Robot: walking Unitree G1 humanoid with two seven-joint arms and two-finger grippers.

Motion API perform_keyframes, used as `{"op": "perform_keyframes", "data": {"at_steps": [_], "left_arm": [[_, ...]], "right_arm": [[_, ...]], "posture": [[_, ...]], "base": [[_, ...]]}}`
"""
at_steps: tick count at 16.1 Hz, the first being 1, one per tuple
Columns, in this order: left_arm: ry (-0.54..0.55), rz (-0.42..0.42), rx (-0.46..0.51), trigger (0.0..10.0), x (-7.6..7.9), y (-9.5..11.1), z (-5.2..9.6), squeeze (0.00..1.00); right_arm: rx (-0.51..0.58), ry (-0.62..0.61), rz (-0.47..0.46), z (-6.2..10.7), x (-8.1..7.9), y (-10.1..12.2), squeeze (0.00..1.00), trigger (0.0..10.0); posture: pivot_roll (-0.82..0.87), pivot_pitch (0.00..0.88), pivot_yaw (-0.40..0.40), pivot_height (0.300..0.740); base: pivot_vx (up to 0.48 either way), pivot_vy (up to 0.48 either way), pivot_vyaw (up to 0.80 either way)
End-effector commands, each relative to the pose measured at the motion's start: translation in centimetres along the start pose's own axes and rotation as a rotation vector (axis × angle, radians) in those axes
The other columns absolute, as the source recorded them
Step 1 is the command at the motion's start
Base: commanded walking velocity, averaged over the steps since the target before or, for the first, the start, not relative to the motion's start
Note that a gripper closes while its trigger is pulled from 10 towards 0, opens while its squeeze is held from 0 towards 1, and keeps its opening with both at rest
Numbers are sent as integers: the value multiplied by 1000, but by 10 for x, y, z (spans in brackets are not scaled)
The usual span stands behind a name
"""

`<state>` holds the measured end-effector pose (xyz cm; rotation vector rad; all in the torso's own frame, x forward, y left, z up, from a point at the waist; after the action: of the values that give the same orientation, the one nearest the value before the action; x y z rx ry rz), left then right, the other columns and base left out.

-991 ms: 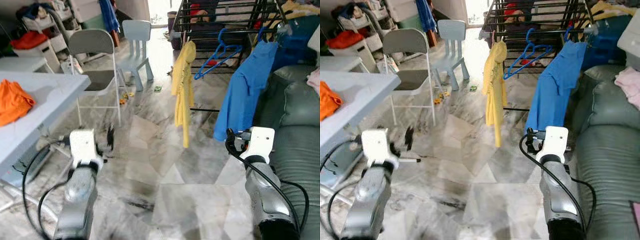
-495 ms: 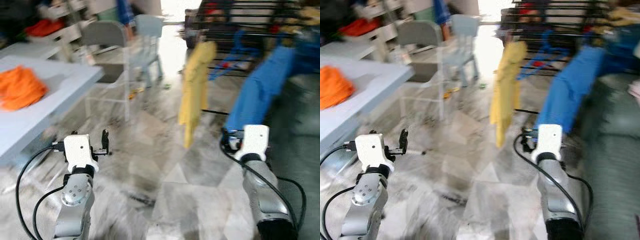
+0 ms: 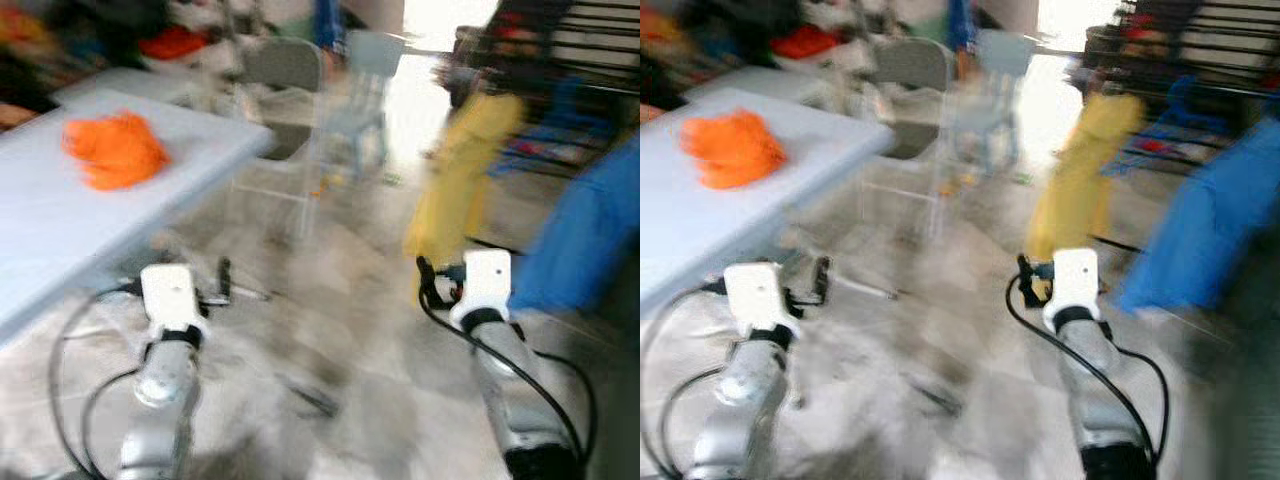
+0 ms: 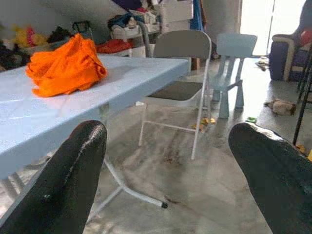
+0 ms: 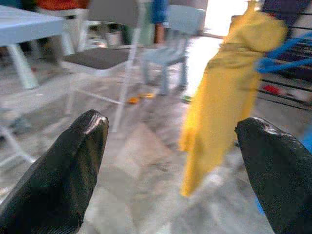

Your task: Hang hanger

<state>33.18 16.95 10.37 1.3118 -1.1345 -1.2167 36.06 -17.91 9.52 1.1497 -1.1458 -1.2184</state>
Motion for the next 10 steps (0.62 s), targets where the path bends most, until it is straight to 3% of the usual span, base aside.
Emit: {"op": "perform_keyframes", "data": {"at_steps": [1,10], "left_arm": [[11,6,11,10000,-4,6,0,0],[15,50,-9,10000,-5,3,3,0]], "right_arm": [[26,28,1,-2,-7,9,0,10000],[29,108,5,1,-23,11,0,10000]], "posture": [[-83,0,90,740],[-90,0,88,740]], "base": [[0,0,800],[0,0,800]]}}
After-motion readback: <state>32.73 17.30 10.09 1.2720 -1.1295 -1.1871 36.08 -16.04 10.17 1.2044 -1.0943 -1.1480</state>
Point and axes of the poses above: a point about 5 cm out from each wrist's last joint towards the gripper, its own z axis pointing back from the gripper into the wrist, its own y axis along the axis of the wrist's last joint, x = y × z, the point moved 6 cm from there along -z, pointing out of the wrist towards the gripper, and after that the axes turned 5 degrees about -z, right-handed, at the moved point
